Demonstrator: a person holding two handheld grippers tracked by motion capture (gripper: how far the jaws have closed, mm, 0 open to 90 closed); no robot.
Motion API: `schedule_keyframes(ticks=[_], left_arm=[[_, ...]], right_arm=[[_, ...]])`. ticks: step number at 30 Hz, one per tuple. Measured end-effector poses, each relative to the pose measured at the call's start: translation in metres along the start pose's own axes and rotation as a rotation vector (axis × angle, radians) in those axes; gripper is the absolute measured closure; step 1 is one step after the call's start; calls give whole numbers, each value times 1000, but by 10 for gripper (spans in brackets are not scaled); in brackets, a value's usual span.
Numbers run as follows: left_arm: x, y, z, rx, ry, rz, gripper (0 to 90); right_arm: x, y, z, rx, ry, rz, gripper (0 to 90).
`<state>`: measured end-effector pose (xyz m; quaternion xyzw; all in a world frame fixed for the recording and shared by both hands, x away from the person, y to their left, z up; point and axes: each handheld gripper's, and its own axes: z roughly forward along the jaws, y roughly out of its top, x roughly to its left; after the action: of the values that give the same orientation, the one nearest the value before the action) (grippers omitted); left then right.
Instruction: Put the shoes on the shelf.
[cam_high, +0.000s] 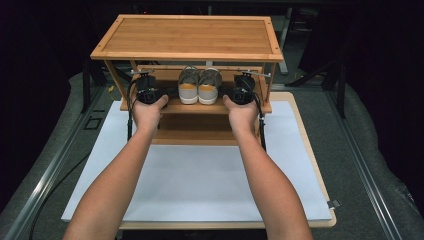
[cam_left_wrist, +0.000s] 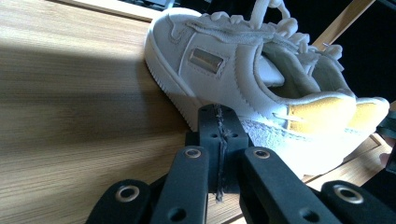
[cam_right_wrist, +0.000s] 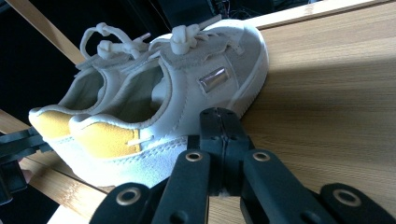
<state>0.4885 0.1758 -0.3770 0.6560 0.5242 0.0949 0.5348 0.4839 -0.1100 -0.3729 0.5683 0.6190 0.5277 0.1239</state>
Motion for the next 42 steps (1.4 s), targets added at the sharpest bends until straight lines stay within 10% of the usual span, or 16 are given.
schedule_keyframes(ticks=[21, 42], left_arm=[[-7, -4, -26, -18, -33, 43, 899], [-26, -14, -87, -32, -107, 140, 897]], right_arm=[[7, 1, -28, -42, 31, -46, 900], [7, -13, -83, -66, 73, -126, 900]])
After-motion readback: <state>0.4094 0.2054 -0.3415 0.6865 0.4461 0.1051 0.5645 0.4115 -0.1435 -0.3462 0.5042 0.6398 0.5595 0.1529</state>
